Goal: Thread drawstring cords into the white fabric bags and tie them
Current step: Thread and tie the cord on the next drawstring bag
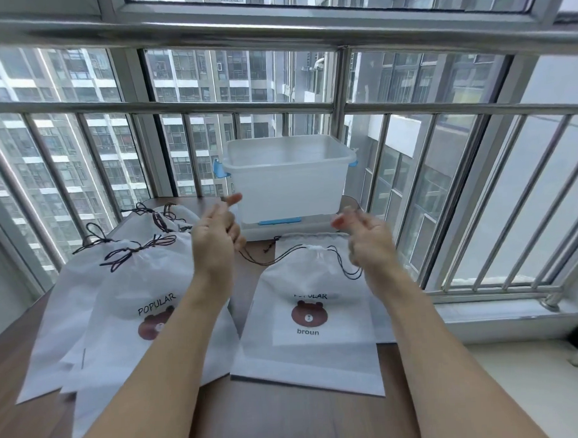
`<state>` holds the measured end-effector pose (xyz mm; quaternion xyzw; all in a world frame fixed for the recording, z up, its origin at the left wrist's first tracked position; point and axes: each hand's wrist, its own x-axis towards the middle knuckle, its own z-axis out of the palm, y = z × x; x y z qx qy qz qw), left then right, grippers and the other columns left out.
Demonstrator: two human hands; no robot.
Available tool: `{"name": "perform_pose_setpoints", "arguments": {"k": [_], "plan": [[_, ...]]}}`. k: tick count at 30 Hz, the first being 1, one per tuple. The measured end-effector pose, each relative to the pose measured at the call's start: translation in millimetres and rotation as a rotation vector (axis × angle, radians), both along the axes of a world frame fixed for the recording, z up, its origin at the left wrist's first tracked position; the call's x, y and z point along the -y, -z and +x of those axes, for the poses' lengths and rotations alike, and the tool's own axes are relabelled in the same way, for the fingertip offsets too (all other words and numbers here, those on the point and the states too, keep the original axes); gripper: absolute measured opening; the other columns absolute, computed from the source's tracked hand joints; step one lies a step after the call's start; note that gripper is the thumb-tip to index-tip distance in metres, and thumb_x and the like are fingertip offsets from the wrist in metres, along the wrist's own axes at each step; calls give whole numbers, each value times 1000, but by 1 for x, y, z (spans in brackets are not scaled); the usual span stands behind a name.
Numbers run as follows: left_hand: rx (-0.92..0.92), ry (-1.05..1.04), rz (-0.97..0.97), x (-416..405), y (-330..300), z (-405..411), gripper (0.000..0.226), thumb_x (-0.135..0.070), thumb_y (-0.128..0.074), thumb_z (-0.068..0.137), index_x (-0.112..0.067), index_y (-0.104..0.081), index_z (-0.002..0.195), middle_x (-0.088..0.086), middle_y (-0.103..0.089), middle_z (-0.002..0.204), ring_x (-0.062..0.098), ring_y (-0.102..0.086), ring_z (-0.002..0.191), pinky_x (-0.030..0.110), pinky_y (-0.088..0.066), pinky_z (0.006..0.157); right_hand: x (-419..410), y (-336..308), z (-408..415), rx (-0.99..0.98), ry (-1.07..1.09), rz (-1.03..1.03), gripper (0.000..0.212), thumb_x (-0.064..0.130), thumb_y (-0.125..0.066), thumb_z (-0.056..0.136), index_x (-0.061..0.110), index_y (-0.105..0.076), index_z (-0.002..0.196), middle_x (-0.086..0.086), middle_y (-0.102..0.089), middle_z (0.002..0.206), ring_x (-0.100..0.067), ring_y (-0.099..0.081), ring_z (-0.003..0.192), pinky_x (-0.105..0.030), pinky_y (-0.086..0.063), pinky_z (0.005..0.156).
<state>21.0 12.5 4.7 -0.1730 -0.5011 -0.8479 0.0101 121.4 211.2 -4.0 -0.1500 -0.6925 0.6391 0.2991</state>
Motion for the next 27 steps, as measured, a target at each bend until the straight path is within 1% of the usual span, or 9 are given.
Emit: {"name": "perform_pose_setpoints", "arguments": {"k": [3,7,10,13,16,19,22,25,27], "plan": [[51,160,6,-12,1,4,41,2,-26,95,-8,-59,117,-7,-35,66,7,-36,55,19,-35,49,26,9,-5,216,-88,445,33,35,-58,101,22,-63,71,11,-66,78,-2,-58,75,-16,-42,71],[69,119,-64,-14,6,6,36,2,-30,103,-9,-60,120,-5,-45,68,5,-48,57,18,-46,57,29,15,-2,443,-123,660,32,41,-64,94,19,-54,73,5,-64,82,-15,-58,83,-32,-46,77],[16,73,-125,-12,13,6,33,5,-36,103,-4,-57,127,-2,-52,76,4,-50,61,16,-47,63,29,17,0,496,-154,681,30,39,-77,80,19,-57,73,1,-70,89,-16,-63,83,-32,-51,73],[-47,77,-149,-13,14,9,33,9,-37,102,1,-55,129,3,-62,86,5,-58,67,15,-52,69,25,17,4,472,-191,622,22,27,-83,70,17,-64,73,3,-69,78,-10,-57,63,-26,-48,61],[-43,115,-91,-15,11,15,24,5,-43,102,1,-57,121,10,-71,91,10,-69,71,16,-56,70,19,13,4,445,-279,566,14,17,-85,71,14,-71,71,8,-64,64,-4,-53,53,-22,-44,56],[41,169,-110,-14,10,19,24,-16,-47,103,0,-64,110,13,-74,82,15,-72,66,20,-58,62,21,9,7,427,-405,465,20,25,-84,80,13,-73,70,13,-53,51,-5,-40,45,-20,-32,47],[117,228,-220,-13,6,27,35,-30,-44,105,-3,-68,102,6,-65,60,12,-60,48,21,-52,48,25,2,6,293,-429,252,30,31,-68,96,3,-74,85,11,-41,46,-8,-28,44,-22,-22,47],[208,312,-267,-16,7,31,42,-35,-39,106,-5,-65,95,-4,-32,48,7,-28,37,19,-28,36,32,-7,6,23,-481,-129,36,31,-55,101,0,-66,88,-2,-62,64,-12,-39,51,-25,-21,50],[264,382,-326,-18,7,33,43,-37,-36,107,-8,-64,92,-6,-22,52,5,-16,38,15,-15,36,36,-7,2,-88,-460,-127,36,36,-53,98,8,-69,82,-5,-73,99,-13,-62,74,-24,-39,60]]}}
